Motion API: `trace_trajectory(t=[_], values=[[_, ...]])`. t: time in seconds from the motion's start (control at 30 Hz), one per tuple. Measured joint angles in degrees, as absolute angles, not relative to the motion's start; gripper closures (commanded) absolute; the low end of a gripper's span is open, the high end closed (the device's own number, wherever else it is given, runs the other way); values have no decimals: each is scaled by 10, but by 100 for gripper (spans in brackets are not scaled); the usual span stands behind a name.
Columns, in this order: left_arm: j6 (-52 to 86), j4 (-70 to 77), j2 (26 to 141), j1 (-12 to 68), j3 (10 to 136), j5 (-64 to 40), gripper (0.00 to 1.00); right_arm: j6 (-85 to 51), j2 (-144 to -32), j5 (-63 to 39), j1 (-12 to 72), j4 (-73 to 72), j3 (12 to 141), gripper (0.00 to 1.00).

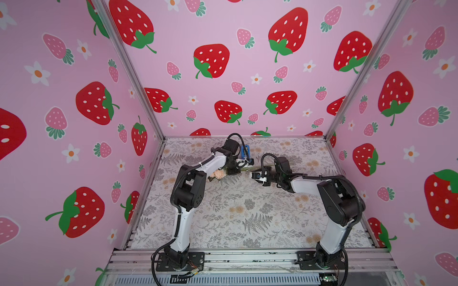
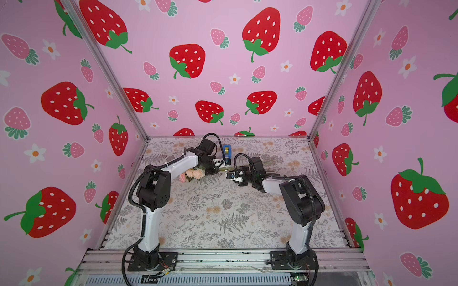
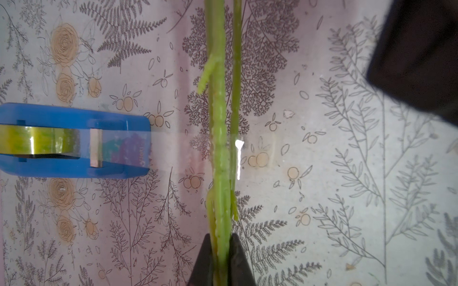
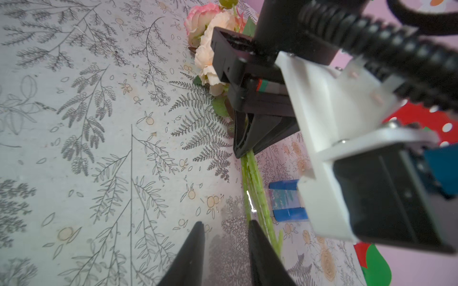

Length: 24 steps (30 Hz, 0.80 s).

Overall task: Wrap bouquets with tape
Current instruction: Wrap the tape around the bouquet.

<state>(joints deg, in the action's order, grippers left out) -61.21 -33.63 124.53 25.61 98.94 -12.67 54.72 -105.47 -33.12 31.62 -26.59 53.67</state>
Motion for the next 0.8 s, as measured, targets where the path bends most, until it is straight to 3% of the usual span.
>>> trace_trajectory(t=[0.8], values=[[-612,-347,1245,246,992,-161,100,593,-1162,-276,332,-321,624,69]])
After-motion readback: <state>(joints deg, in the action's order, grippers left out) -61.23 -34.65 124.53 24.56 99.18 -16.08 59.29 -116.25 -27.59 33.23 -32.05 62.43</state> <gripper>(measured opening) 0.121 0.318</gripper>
